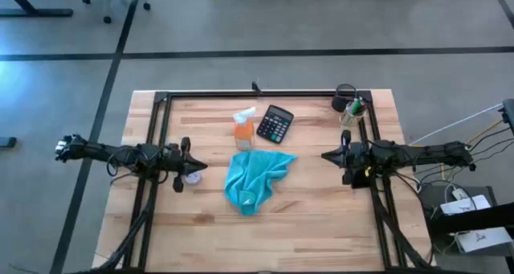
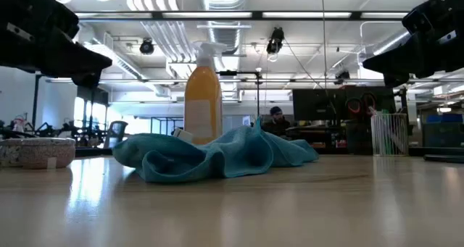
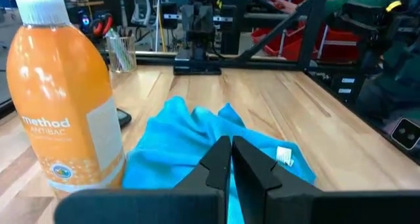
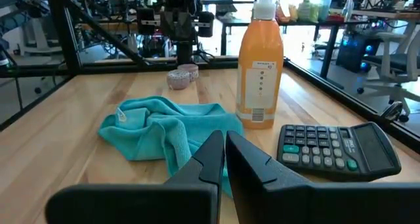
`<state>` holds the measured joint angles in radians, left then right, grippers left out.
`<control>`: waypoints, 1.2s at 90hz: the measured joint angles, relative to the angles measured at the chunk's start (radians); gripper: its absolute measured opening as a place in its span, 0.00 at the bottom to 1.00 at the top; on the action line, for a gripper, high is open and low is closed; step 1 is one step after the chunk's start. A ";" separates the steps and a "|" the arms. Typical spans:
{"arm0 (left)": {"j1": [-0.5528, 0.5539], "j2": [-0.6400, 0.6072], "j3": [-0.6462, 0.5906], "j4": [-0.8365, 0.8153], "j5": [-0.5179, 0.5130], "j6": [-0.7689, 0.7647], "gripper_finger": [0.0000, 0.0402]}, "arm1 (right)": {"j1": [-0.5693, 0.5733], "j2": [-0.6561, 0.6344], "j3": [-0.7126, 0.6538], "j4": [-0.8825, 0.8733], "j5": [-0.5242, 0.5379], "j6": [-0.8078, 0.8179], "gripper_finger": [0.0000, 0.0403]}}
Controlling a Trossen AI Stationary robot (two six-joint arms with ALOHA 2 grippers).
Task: Apply microfiber cloth
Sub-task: Return to Home Position
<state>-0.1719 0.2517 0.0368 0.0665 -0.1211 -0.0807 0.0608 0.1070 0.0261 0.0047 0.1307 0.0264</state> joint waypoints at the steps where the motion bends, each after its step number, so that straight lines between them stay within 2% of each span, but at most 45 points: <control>1: 0.000 0.001 0.000 0.000 0.000 0.000 0.00 | 0.000 0.000 0.000 0.000 0.000 0.000 0.01; 108: 0.000 0.062 0.000 0.000 0.000 0.000 0.00 | 0.000 0.000 0.000 0.000 0.000 0.000 0.01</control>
<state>-0.1719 0.3138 0.0368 0.0660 -0.1210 -0.0807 0.0607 0.1074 0.0261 0.0048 0.1308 0.0261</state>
